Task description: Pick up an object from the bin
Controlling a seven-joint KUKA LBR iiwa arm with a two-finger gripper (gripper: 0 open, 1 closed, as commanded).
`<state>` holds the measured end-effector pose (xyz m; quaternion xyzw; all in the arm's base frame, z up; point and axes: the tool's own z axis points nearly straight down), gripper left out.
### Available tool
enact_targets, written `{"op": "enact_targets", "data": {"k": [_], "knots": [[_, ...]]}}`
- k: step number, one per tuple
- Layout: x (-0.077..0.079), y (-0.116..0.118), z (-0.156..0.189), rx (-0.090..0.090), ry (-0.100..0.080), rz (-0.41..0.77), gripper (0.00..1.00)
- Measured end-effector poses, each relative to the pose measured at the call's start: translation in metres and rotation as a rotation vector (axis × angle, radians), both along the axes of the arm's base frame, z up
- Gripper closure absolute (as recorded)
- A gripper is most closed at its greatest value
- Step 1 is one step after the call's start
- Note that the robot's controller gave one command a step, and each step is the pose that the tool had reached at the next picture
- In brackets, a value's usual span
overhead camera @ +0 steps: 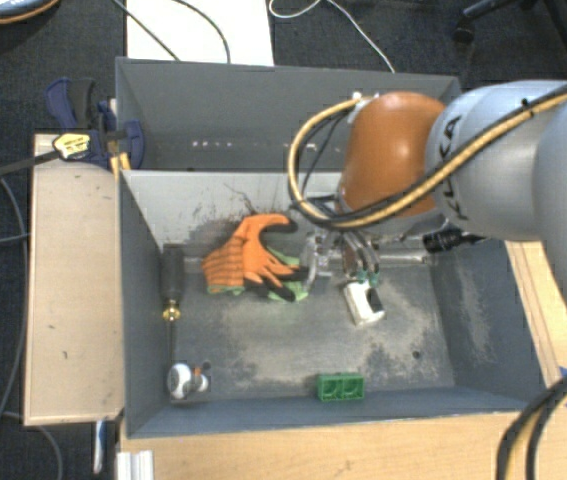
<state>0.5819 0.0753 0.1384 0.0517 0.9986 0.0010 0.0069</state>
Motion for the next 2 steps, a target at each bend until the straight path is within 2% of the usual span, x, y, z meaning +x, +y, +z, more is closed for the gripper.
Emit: {"op": "enact_targets", "data": {"k": [1, 2], "knots": [[0.002, 0.004, -0.070, 0.005, -0.012, -0.183, 1.00], [-0.011, 0.024, -0.062, 0.003, 0.001, -0.168, 1.00]]}}
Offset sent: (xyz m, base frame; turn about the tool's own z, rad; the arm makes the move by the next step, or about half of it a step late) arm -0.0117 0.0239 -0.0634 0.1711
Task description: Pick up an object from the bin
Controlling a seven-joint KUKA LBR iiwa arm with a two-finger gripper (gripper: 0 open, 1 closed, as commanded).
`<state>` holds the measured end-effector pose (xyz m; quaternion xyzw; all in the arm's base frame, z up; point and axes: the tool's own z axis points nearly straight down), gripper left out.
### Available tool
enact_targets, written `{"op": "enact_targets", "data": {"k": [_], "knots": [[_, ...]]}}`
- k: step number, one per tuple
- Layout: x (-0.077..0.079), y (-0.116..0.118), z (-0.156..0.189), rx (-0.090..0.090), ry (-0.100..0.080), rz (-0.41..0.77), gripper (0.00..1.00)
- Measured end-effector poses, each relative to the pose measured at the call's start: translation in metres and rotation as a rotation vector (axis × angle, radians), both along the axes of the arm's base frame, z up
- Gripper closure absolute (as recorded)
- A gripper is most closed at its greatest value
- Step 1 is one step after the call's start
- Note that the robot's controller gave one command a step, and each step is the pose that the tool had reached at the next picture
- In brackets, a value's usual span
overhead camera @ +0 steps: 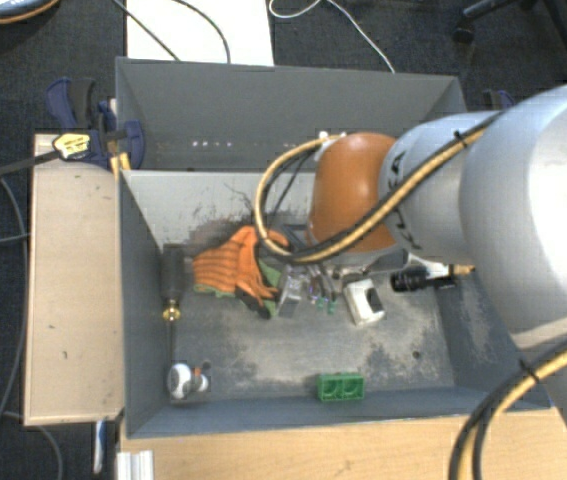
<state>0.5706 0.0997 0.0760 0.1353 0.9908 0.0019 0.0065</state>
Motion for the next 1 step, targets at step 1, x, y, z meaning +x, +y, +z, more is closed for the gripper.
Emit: {"op": "enact_targets", "data": {"k": [1], "knots": [[0.0053, -0.0136, 0.0213, 0.000, -0.017, 0.018, 1.00]]}}
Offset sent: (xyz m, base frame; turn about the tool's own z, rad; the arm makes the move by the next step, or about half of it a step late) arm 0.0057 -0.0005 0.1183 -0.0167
